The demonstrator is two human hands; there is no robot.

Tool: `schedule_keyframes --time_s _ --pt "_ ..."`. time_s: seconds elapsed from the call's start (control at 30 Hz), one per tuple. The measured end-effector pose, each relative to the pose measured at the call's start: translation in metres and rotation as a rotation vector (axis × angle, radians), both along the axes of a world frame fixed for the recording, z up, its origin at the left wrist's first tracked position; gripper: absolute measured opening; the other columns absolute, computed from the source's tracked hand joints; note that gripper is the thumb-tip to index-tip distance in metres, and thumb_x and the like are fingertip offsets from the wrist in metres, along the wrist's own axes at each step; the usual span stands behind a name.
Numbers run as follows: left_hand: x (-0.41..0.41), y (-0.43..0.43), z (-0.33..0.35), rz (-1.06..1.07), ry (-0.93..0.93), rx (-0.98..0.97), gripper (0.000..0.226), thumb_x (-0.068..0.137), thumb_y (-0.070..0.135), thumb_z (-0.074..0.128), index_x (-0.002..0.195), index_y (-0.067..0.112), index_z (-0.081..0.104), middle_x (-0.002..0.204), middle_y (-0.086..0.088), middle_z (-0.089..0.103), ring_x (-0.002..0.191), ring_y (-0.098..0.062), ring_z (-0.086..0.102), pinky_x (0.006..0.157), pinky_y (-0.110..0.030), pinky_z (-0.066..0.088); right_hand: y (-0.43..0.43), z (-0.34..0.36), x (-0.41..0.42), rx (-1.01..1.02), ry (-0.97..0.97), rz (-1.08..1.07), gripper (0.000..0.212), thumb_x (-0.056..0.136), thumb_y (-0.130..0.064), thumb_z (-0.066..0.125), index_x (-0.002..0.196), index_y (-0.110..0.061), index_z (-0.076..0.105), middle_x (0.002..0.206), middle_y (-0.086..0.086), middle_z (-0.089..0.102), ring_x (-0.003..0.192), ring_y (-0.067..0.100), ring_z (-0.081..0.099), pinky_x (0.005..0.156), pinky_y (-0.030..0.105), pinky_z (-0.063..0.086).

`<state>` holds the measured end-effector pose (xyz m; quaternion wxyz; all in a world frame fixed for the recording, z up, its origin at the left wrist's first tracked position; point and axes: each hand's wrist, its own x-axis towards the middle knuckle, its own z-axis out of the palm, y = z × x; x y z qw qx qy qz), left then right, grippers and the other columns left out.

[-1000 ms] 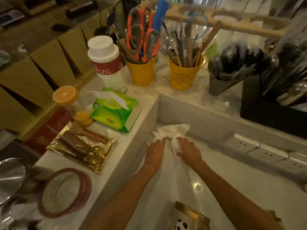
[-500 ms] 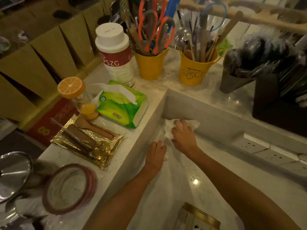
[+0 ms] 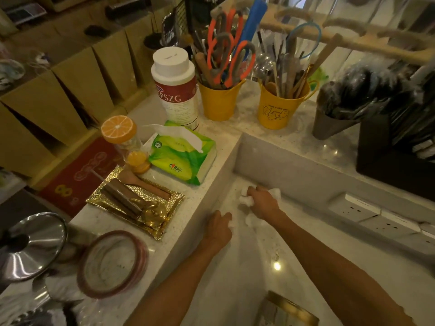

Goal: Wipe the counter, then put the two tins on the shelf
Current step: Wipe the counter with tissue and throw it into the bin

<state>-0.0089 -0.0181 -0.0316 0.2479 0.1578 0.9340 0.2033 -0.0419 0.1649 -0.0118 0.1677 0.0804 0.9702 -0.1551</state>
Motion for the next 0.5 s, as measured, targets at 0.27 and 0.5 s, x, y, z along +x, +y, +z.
schedule_keyframes --time_s 0.27,0.5 --pt "0.090 -0.042 0.066 0.311 -0.309 0.514 0.021 0.084 0.020 0.073 0.092 0.013 0.055 0.097 -0.007 0.058 0.076 -0.013 0.058 0.061 -0.019 0.046 -0.037 0.098 0.172 -0.888 0.239 -0.605 0.024 0.086 -0.004 0.058 0.104 -0.019 0.064 0.100 -0.001 0.065 0.087 0.018 0.064 0.061 0.020 0.054" --pt "0.216 -0.108 0.117 0.130 -0.442 0.640 0.072 0.081 0.004 0.073 0.138 0.034 0.041 0.131 0.021 0.049 0.122 0.001 0.049 0.103 -0.021 0.042 -0.136 0.093 0.288 -1.106 0.038 -0.778 0.027 0.092 0.001 0.053 0.116 -0.006 0.063 0.101 0.011 0.068 0.103 0.036 0.065 0.077 0.034 0.054"
